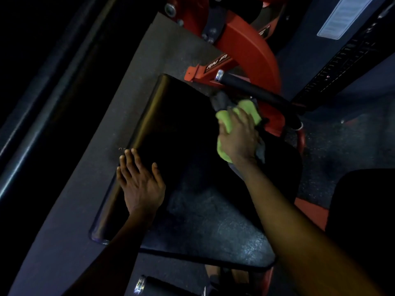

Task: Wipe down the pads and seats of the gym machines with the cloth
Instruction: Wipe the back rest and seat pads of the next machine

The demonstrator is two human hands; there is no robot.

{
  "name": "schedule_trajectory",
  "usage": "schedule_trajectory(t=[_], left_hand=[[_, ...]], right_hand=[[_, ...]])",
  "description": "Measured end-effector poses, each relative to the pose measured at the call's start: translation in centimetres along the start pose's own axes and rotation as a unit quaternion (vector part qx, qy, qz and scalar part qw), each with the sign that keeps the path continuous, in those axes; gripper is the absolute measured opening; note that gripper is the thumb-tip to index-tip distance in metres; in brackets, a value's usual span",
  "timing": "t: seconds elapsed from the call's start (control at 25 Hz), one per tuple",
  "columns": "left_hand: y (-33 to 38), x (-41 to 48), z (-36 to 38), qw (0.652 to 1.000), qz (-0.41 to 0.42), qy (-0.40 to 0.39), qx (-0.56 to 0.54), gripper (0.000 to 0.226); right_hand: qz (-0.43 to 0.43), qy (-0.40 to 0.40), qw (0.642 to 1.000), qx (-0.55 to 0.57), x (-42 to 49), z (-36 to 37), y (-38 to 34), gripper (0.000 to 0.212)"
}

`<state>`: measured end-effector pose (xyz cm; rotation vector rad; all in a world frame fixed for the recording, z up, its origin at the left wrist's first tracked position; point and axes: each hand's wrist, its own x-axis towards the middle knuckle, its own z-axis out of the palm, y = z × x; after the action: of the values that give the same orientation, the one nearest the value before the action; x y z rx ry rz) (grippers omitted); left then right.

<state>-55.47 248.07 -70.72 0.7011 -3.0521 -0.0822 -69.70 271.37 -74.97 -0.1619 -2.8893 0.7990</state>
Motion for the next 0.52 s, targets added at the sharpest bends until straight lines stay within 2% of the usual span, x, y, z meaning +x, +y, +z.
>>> schedule_trajectory(t=[0.12, 0.28, 0.4, 0.52], left_hand=[[0.0, 0.0, -0.1, 1.0, 0.003, -0.013, -0.007, 0.071], [-0.1, 0.1, -0.2, 1.0, 0.003, -0.017, -0.01, 0.069], [-0.1, 0.1, 0.0, 1.0, 0.002, -0.013, -0.01, 0.069], [0.0, 0.1, -0.1, 1.0, 0.0, -0.004, -0.011, 0.068]], right_hand=[[0.104, -0.01, 0.995, 0.003, -1.4, -1.1, 3.4, 0.051], [0.169, -0.023, 0.985, -0.027, 0.1, -0.6, -0.4, 0.051], [0.079, -0.041, 0.993, -0.08, 0.8, 0.2, -3.0, 0.053], [-0.08, -0.064, 0.99, -0.1, -1.0, 0.0, -4.5, 0.051]])
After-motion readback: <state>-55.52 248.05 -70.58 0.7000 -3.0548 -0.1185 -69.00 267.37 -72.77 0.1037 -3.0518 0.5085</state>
